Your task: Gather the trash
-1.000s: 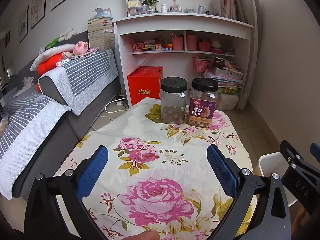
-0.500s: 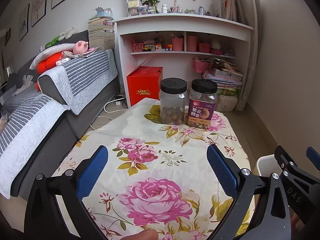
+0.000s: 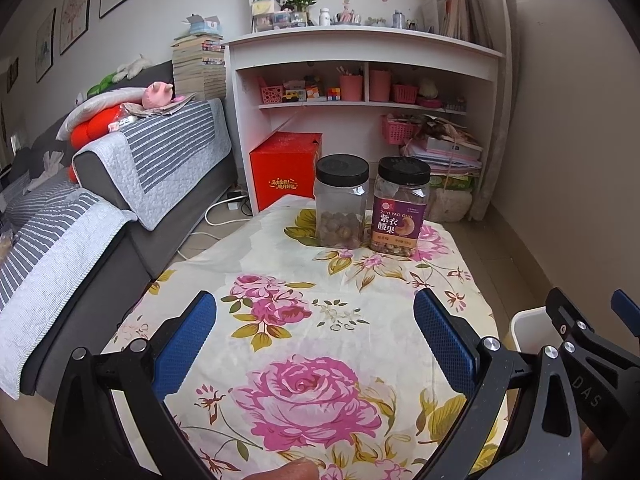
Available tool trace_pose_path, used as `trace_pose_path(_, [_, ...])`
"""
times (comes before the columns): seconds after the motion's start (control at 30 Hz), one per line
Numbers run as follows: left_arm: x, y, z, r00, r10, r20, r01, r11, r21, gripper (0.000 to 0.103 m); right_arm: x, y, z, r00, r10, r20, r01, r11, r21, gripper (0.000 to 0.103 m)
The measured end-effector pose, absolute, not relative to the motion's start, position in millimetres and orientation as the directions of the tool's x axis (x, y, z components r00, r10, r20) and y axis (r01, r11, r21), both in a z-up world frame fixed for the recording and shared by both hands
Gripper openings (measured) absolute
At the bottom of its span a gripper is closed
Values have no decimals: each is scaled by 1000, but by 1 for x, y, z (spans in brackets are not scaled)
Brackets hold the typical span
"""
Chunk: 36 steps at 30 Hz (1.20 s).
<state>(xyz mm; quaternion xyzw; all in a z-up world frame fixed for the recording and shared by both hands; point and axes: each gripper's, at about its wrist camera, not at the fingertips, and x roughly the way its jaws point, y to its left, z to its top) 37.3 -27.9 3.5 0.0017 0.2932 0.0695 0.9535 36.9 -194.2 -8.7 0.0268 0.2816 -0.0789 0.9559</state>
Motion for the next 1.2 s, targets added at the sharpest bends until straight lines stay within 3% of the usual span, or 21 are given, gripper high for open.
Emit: trace_pose_path(1.2, [36, -21, 0, 814, 132, -566, -145, 989, 22, 96, 39, -198, -12, 821, -127, -557, 154, 988, 1, 96])
